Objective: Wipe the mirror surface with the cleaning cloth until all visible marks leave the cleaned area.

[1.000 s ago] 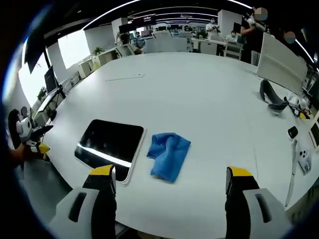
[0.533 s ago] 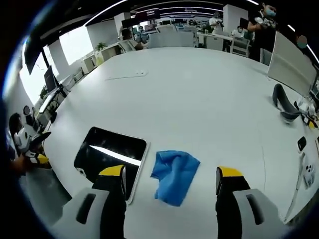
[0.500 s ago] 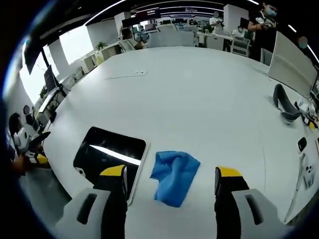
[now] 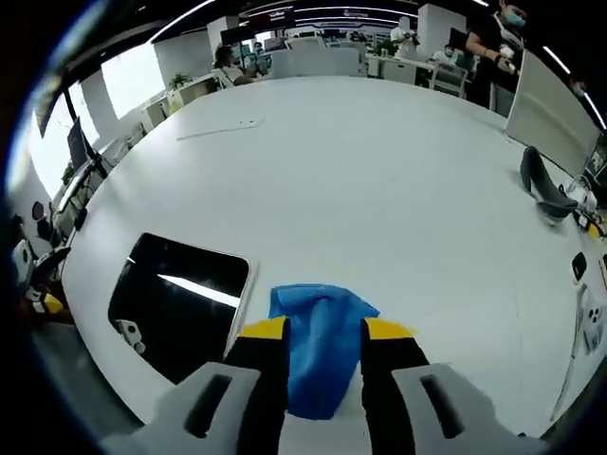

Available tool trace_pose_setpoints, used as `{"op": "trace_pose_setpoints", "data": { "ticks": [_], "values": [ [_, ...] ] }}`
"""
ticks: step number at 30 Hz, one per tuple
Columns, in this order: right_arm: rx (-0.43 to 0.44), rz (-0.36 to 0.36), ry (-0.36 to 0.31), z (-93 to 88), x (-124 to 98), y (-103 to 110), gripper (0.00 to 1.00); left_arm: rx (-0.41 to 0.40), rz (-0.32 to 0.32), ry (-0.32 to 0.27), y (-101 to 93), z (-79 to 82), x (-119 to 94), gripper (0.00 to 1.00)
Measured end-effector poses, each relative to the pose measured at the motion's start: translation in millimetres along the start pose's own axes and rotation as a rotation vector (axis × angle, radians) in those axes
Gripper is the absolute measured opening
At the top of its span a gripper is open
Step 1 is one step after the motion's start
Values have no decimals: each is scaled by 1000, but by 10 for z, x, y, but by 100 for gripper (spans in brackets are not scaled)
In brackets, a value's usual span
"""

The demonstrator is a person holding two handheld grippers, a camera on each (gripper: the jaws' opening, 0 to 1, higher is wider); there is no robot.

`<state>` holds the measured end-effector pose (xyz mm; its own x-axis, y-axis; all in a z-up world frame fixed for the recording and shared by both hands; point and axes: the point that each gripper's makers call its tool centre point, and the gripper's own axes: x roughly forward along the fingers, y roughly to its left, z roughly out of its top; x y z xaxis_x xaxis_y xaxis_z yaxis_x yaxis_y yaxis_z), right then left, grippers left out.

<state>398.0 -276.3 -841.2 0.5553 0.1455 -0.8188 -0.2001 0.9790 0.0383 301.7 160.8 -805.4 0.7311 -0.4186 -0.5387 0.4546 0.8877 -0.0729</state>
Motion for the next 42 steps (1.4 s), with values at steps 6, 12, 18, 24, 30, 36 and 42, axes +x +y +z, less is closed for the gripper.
{"op": "trace_pose_setpoints", "data": {
  "ticks": [6, 12, 18, 24, 30, 36, 42],
  "values": [
    [5, -4, 26, -40, 93, 27, 14, -7, -3, 7, -1, -16, 1, 99],
    [10, -17, 51, -112, 184, 51, 12, -2, -2, 16, 1, -32, 4, 99],
    [-25, -53, 64, -180, 261, 37, 10, 11, -2, 30, -7, -62, 15, 99],
    [-9, -48, 70, -214, 270, 52, 8, 18, -2, 35, -8, -68, 16, 99],
    [0, -74, 72, -186, 281, 47, 2, 17, 3, 41, 2, -85, 18, 99],
    [22, -78, 67, -183, 291, 19, 2, 16, 2, 27, -5, -61, 4, 99],
    [122, -58, 66, -179, 299, -9, 1, 8, -1, -30, -10, 64, -39, 99]
  ]
}}
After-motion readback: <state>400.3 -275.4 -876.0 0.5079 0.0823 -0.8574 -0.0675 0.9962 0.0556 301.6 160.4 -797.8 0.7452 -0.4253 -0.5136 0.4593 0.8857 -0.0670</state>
